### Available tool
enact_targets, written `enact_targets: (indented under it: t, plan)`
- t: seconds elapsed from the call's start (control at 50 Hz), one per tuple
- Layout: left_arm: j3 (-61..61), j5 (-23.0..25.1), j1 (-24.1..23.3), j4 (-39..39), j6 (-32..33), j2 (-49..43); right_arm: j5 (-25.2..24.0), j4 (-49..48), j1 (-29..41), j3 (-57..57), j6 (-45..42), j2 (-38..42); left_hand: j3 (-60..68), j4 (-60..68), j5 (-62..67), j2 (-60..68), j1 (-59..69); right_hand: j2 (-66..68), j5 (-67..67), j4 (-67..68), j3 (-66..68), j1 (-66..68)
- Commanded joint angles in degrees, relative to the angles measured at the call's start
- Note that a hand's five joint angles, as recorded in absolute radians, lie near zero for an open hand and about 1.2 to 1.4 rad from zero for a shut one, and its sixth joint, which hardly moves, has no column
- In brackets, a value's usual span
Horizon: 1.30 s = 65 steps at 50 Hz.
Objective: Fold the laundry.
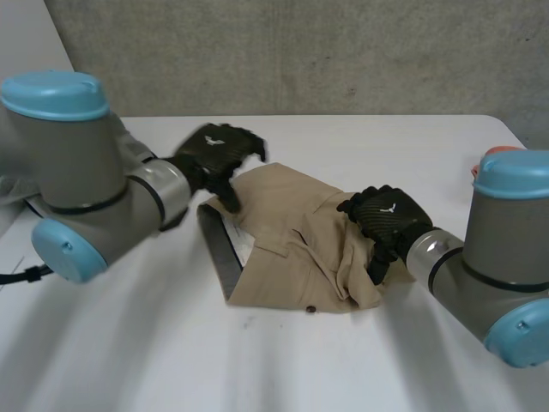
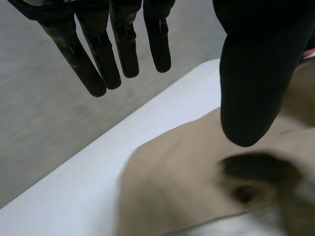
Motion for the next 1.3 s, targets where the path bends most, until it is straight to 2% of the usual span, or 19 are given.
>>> enact_targets:
  t: [0.02, 0.14, 0.22, 0.28, 0.3, 0.32, 0.44, 0.54, 0.64, 0.76, 0.92, 1.0, 1.06, 1.08, 1.14, 1.16, 1.18, 1.22, 1.3]
  plan:
    - [-0.2, 0.9, -8.3, -0.7, 0.8, -3.5, 0.9, 9.4, -2.4, -3.7, -0.4, -3.1, 0.9, 1.5, 1.7, 1.0, 1.1, -2.0, -2.5, -2.3, -2.1, -2.9]
    - [6.0, -8.8, -10.8, -1.7, 4.7, -11.9, 0.3, 15.6, -5.2, -5.9, -0.1, -4.5, 1.6, 2.2, 2.4, 1.6, 1.7, -2.0, -2.5, -2.3, -2.1, -2.9]
    - [10.5, -14.7, -11.4, -4.0, 7.6, -17.2, -0.5, 16.2, -5.5, -5.8, -0.1, -4.5, 4.4, 5.1, 5.2, 4.5, 4.6, -2.0, -2.5, -2.3, -2.1, -2.9]
    - [12.6, -17.0, -11.5, -5.6, 9.1, -19.2, -0.8, 16.1, -5.5, -5.6, -0.4, -4.3, 22.2, 22.8, 23.0, 22.3, 22.4, -2.0, -2.5, -2.3, -2.1, -2.9]
    - [13.4, -17.9, -11.5, -6.5, 9.6, -19.6, -0.8, 16.0, -5.4, -5.6, -0.5, -4.2, 41.8, 42.4, 42.5, 41.8, 41.9, -2.0, -2.5, -2.3, -2.1, -2.9]
    - [13.5, -18.3, -11.5, -6.8, 9.8, -19.6, -0.8, 16.0, -5.4, -5.6, -0.5, -4.3, 52.9, 53.6, 53.7, 53.0, 53.1, -2.0, -2.5, -2.3, -2.1, -2.9]
    - [14.0, -22.5, -10.3, -5.1, 10.2, -14.7, -0.8, 15.8, -5.3, -5.6, -0.5, -4.5, 53.2, 53.8, 54.0, 53.3, 53.4, -2.0, -2.5, -2.3, -2.1, -2.9]
    - [19.0, -25.3, -5.4, 3.5, 12.7, -5.2, -0.8, 15.5, -5.5, -5.6, -0.5, -4.6, 53.2, 53.8, 54.0, 53.3, 53.4, -2.0, -2.5, -2.3, -2.1, -2.9]
    - [27.9, -23.6, -1.8, 10.0, 14.5, -0.9, -0.7, 15.5, -5.8, -5.9, -0.4, -5.0, 53.2, 53.8, 54.0, 53.3, 53.4, -2.0, -2.5, -2.3, -2.1, -2.9]
    - [36.5, -19.2, -1.9, 14.5, 11.9, -0.6, -0.7, 15.2, -6.9, -5.9, -0.1, -5.6, 53.2, 53.8, 54.0, 53.3, 53.4, -2.0, -2.5, -2.3, -2.1, -2.9]
    - [35.0, -4.8, -7.2, 12.0, 0.0, -5.7, -0.5, 13.9, -9.8, -6.9, 1.2, -6.8, 53.2, 53.8, 54.0, 53.3, 53.4, -2.0, -2.5, -2.3, -2.1, -2.9]
    - [32.1, 0.5, -10.5, 8.7, -3.0, -10.4, -0.5, 12.9, -11.8, -7.6, 3.0, -7.0, 53.2, 53.8, 54.0, 53.3, 53.4, -2.0, -2.5, -2.3, -2.1, -2.9]
    - [30.3, 2.4, -12.5, 6.1, -3.2, -13.7, -0.5, 12.5, -12.9, -8.1, 3.7, -6.8, 53.2, 53.8, 54.0, 53.3, 53.4, -2.0, -2.5, -2.3, -2.1, -2.9]
    - [29.1, 3.4, -13.7, 4.1, -3.0, -15.4, -0.4, 12.3, -13.5, -8.5, 3.9, -6.8, 39.6, 40.2, 40.3, 39.6, 39.7, -2.0, -2.5, -2.3, -2.1, -2.9]
    - [27.5, 4.1, -15.5, 1.0, -1.5, -16.5, -0.4, 12.1, -14.2, -8.7, 4.0, -6.6, 11.1, 11.7, 11.9, 11.2, 11.3, -2.0, -2.5, -2.3, -2.1, -2.9]
    - [26.4, 4.0, -16.3, -0.3, 0.1, -16.3, -0.6, 11.9, -14.4, -8.7, 4.0, -6.5, -3.8, -3.2, -3.0, -3.8, -3.6, -2.0, -2.5, -2.3, -2.1, -2.9]
    - [26.0, 3.7, -16.4, -0.7, 1.2, -15.9, -0.6, 11.9, -14.4, -8.6, 4.0, -6.3, -10.5, -9.8, -9.7, -10.4, -10.3, -2.0, -2.5, -2.3, -2.1, -2.9]
    - [25.5, 2.5, -16.3, -0.8, 3.1, -14.5, -0.9, 11.7, -14.3, -8.4, 3.9, -6.1, -15.7, -15.1, -15.0, -15.7, -15.6, -2.0, -2.5, -2.3, -2.1, -2.9]
    - [23.2, -4.9, -15.3, -0.9, 5.2, -8.3, -2.8, 11.0, -13.4, -7.8, 2.8, -5.8, -14.7, -14.1, -14.0, -14.7, -14.6, -2.0, -2.5, -2.3, -2.1, -2.9]
